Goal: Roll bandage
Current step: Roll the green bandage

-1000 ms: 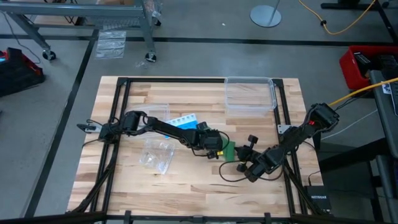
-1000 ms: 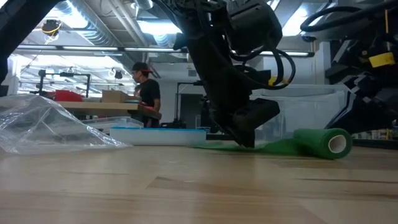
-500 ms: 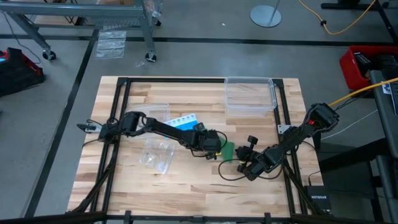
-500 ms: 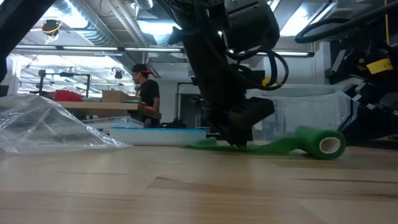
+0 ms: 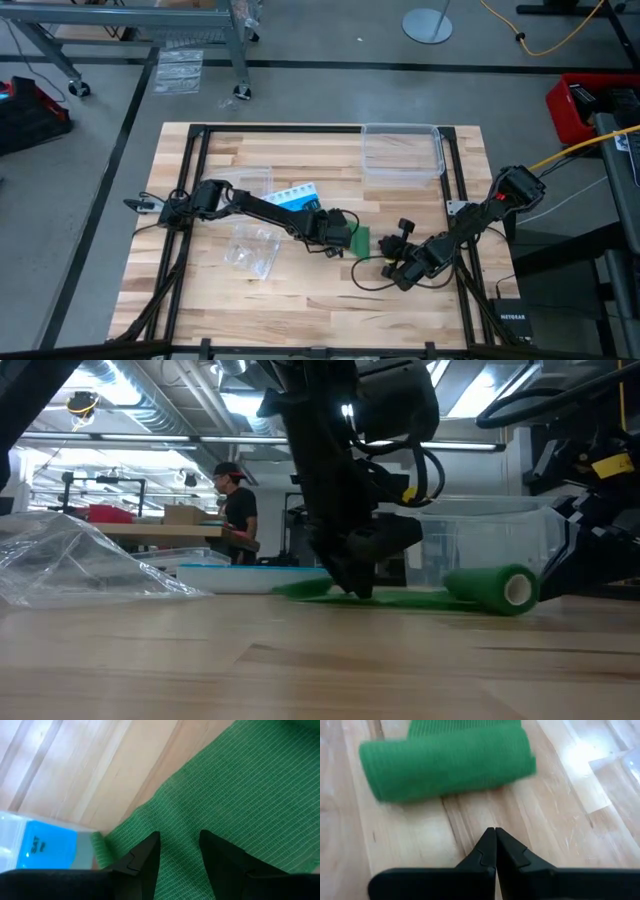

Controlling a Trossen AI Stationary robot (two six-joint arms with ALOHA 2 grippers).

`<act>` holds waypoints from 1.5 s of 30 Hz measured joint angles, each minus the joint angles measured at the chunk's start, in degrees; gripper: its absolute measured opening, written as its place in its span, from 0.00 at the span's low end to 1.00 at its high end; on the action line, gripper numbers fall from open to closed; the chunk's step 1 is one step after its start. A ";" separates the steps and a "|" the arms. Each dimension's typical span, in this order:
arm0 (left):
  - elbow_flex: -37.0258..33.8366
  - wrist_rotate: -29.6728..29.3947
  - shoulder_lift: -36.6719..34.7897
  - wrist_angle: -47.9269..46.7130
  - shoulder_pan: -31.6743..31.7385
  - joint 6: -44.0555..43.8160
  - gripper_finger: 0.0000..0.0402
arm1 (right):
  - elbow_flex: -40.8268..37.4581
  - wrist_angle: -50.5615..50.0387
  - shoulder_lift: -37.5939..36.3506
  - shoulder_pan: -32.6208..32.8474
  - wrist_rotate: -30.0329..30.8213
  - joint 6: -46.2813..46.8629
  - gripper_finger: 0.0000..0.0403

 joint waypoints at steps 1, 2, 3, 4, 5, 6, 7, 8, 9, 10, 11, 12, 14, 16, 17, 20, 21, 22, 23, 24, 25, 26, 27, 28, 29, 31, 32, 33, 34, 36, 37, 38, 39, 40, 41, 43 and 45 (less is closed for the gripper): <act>0.00 0.00 0.00 -0.34 -0.01 -0.47 0.34 | 0.00 0.00 0.00 0.00 -0.42 0.00 0.00; 0.01 0.01 0.00 -0.49 -0.07 -0.84 0.34 | 0.00 0.02 0.00 0.00 -0.78 0.05 0.00; 0.01 0.00 0.00 -0.49 -0.21 -1.26 0.34 | 0.00 0.00 0.00 0.00 -0.83 0.21 0.00; 0.00 -0.02 0.00 -0.46 -0.35 -1.57 0.34 | 0.00 0.00 0.00 0.00 -0.85 0.26 0.00; 0.00 -0.02 0.00 -0.42 -0.52 -1.59 0.34 | 0.00 0.00 0.00 0.00 -0.85 0.31 0.00; 0.00 -0.04 0.00 -0.42 -0.73 -1.53 0.34 | 0.00 -0.01 0.00 0.00 -0.85 0.41 0.00; 0.00 -0.12 0.00 -0.39 -0.94 -1.53 0.34 | 0.00 -0.04 0.00 0.00 -0.85 0.42 0.00; -0.02 -0.23 0.00 -0.33 -1.14 -1.53 0.34 | 0.00 -0.03 0.00 0.00 -0.85 0.42 0.00; -0.03 -0.52 0.01 -0.14 -1.33 -1.46 0.34 | 0.00 -0.02 0.00 0.00 -0.85 0.42 0.00; -0.12 -1.22 0.03 0.29 -1.60 -1.13 0.34 | 0.00 -0.03 0.00 0.00 -0.84 0.42 0.00; -0.17 -2.32 0.07 0.97 -1.94 -0.68 0.34 | 0.00 -0.02 0.00 0.00 -0.85 0.42 0.00; -0.18 -3.67 0.09 1.85 -2.33 0.09 0.34 | 0.00 -0.02 0.00 0.00 -0.85 0.40 0.00; 0.05 -5.70 0.17 3.38 -2.95 1.07 0.34 | 0.00 -0.03 0.00 0.00 -0.85 0.40 0.00; 0.51 -6.89 0.19 3.63 -3.36 1.63 0.34 | 0.00 -0.04 0.00 0.00 -0.85 0.40 0.00; 0.54 -7.17 0.21 3.67 -3.53 1.70 0.34 | 0.00 -0.02 0.00 0.00 -0.85 0.40 0.00; 0.59 -8.37 0.11 3.77 -3.99 1.70 0.34 | 0.00 -0.02 0.00 0.00 -0.85 0.38 0.00; 0.59 -8.55 0.11 3.86 -4.11 1.68 0.34 | 0.00 0.00 0.00 0.00 -0.85 0.37 0.00; 0.59 -8.68 0.11 3.95 -4.25 1.64 0.34 | 0.00 0.02 0.00 0.00 -0.83 0.35 0.00; 0.59 -8.81 -0.10 3.93 -4.41 1.57 0.34 | 0.00 0.10 0.00 -0.15 -0.86 0.00 0.00; 0.57 -8.75 -0.28 3.82 -4.53 1.55 0.34 | 0.00 0.21 0.00 -0.36 -1.11 -0.27 0.00; 0.57 -8.68 -0.34 3.75 -4.63 1.55 0.34 | 0.00 0.34 0.00 -0.85 -1.56 -0.64 0.00; 0.57 -8.76 -0.57 3.63 -4.71 1.54 0.34 | 0.00 0.52 0.00 -1.37 -2.36 -0.82 0.00; 0.57 -8.79 -0.91 3.14 -4.71 1.46 0.34 | 0.00 0.72 0.00 -1.90 -3.13 -1.07 0.00; 0.57 -8.74 -1.18 2.37 -4.71 1.27 0.34 | 0.00 0.84 0.00 -2.54 -4.00 -1.76 0.00; 0.53 -9.00 -1.50 1.56 -4.74 0.92 0.34 | 0.00 1.10 -0.05 -3.10 -4.54 -2.27 0.00; 0.46 -10.12 -2.02 0.16 -4.77 0.50 0.34 | 0.00 1.31 -0.11 -3.72 -4.95 -3.29 0.00; 0.46 -10.71 -2.39 0.15 -4.80 0.50 0.34 | 0.00 1.37 -0.11 -3.74 -4.94 -3.48 0.00; 0.46 -11.08 -2.77 -0.16 -4.80 0.50 0.34 | 0.00 1.38 -0.11 -3.73 -4.84 -3.52 0.00; 0.49 -11.46 -3.05 -0.75 -4.80 0.42 0.34 | 0.00 1.38 -0.11 -3.72 -4.84 -3.52 0.00; 0.60 -12.06 -3.37 -1.27 -4.76 0.16 0.34 | 0.00 1.38 -0.11 -3.71 -4.85 -3.54 0.00; 0.61 -12.10 -3.37 -1.82 -4.74 -0.18 0.34 | 0.00 1.38 -0.11 -3.65 -4.85 -3.54 0.00; 0.57 -12.15 -3.37 -2.67 -4.74 -0.73 0.34 | 0.00 1.40 -0.09 -3.65 -4.83 -3.54 0.00; 0.55 -12.19 -3.34 -3.19 -4.88 -1.24 0.34 | 0.00 1.40 -0.11 -3.63 -4.85 -3.56 0.00; 0.56 -12.28 -3.34 -3.70 -5.05 -1.83 0.34 | 0.00 1.42 -0.09 -3.63 -4.83 -3.58 0.00; 0.57 -12.45 -3.34 -4.36 -5.25 -2.16 0.34 | 0.00 1.46 -0.09 -3.63 -4.85 -3.58 0.00; 0.63 -12.60 -3.37 -5.77 -5.79 -2.99 0.34 | 0.00 1.49 -0.09 -3.63 -4.87 -3.66 0.00; 0.63 -12.59 -3.37 -8.27 -6.38 -4.21 0.34 | 0.00 1.55 -0.09 -3.63 -4.91 -3.80 0.00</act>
